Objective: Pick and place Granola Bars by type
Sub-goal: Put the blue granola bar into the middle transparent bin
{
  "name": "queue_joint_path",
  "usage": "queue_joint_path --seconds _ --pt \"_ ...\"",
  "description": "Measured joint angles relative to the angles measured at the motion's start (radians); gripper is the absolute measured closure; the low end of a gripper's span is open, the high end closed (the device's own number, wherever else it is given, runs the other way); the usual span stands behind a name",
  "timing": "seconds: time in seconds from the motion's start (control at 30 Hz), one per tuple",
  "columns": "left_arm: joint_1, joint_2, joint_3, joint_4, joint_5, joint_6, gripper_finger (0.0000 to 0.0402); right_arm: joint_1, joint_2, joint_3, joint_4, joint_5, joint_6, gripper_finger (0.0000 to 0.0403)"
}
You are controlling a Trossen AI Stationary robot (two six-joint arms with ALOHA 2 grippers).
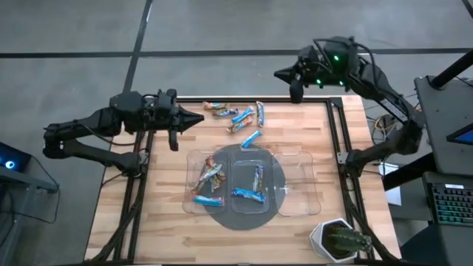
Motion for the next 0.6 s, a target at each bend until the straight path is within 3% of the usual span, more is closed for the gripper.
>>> queue_joint_path --seconds 0.1,0.37,0.6 --pt "0.000 -0.038 -0.004 -0.051 -0.033 0.012 0.0401 -0.026 0.059 0.071 -0.025 -0.025 -0.032 0.0394" --pt "0.001 -0.150 -0.009 -0.189 -0.283 -0.008 0.0401 -0.062 0.221 0.254 -0.169 -0.037 -0.103 0.0394" --pt "0.001 -0.214 -0.009 -0.221 -0.294 0.036 0.0401 -0.099 0.372 0.382 -0.245 -0.190 -0.171 0.0394"
